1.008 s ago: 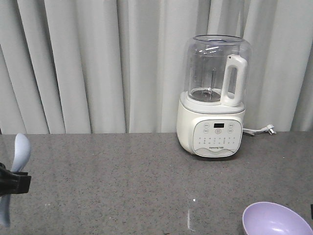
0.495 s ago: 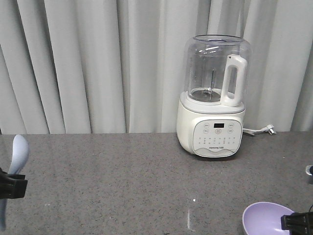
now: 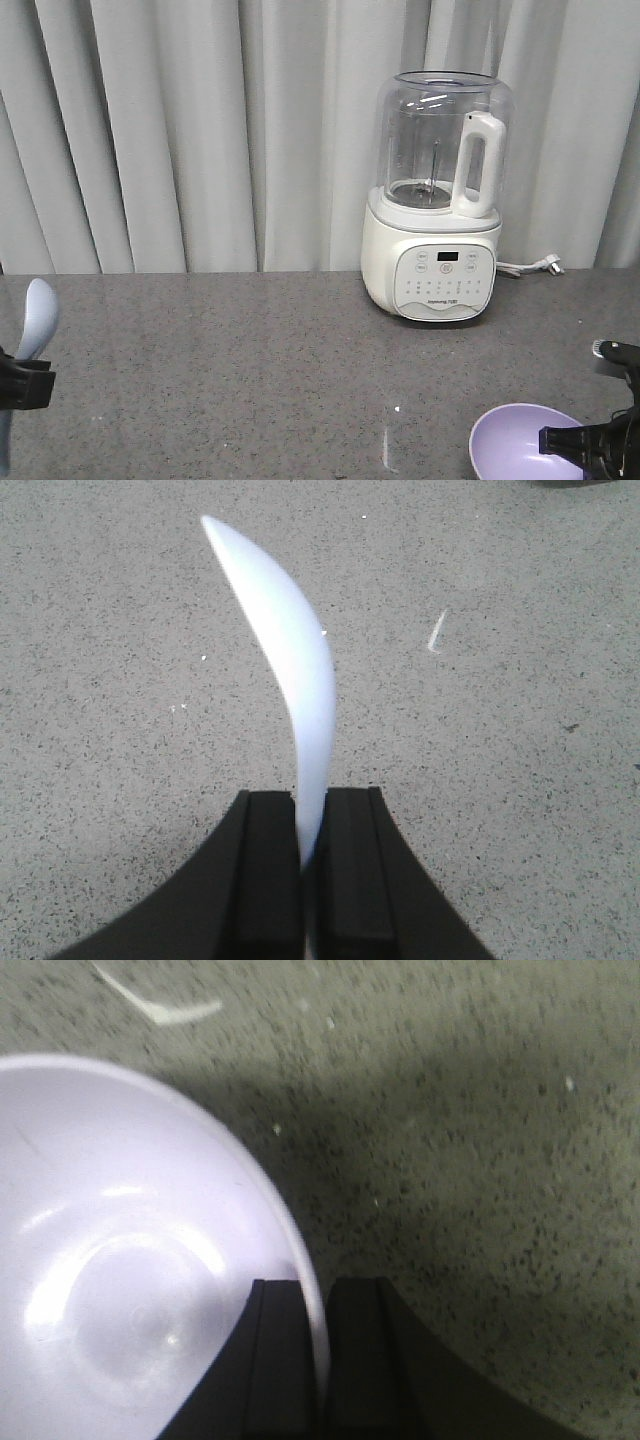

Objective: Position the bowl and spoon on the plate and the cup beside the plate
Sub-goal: 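Grasp the lavender bowl rim with the right gripper and lift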

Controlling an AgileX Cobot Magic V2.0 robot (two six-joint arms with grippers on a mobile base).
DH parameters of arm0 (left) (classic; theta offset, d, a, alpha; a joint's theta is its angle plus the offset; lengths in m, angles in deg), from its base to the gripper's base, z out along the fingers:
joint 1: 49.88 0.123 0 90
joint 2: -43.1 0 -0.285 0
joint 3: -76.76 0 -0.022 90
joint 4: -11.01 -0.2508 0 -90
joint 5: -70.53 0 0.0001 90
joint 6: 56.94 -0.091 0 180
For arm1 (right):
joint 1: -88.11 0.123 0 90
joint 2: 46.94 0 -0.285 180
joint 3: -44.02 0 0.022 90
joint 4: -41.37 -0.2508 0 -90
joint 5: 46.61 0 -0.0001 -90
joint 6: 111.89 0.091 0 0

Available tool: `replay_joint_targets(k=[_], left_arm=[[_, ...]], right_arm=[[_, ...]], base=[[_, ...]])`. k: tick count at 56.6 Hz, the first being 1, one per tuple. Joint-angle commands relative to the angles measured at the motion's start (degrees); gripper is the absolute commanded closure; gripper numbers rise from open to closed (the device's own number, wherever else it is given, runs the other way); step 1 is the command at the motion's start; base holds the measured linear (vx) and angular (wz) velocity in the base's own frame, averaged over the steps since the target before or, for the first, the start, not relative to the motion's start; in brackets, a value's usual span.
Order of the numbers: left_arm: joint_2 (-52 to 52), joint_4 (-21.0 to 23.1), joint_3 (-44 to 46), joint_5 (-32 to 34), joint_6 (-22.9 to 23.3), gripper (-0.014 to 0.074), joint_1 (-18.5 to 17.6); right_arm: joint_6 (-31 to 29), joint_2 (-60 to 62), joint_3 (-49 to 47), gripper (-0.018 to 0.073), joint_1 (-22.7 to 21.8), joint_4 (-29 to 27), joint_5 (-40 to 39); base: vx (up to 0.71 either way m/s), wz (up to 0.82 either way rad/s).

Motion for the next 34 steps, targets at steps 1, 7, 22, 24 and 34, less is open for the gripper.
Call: replay_joint_targets(k=[1,7,22,24,34], left_arm=[[1.27,0.51,1.72,3.49,-0.10,0.0599,-0.48],[1.27,0.51,1.72,3.48,-0.10,0.0599,-0.43],[1.65,0.57,1.72,4.77,-0.22,0.0599,-0.43],[2.31,0.57,1.72,4.88,-0.33,0.0599,-0.43],[5.62,0.57,1.72,6.42,-0.33,0.0596,-0.43]], right_arm=[[-0.65,2.04,-1.58,0.0573,-0.32,1.08,-1.99],[-1.61,4.23,-1.58,0.0572,-0.32,1.08,-1.86],[-6.80,19.22,-1.58,0.0571,-0.25,0.27,-2.00],[-8.20,21.99,-1.58,0.0571,-0.25,-0.40,-2.07],[-17.56,35.82,-1.58,0.0571,-0.25,-5.78,-2.01]], base=[[0.00,0.00],[0.00,0.00],[0.00,0.00],[0.00,0.00],[0.00,0.00]])
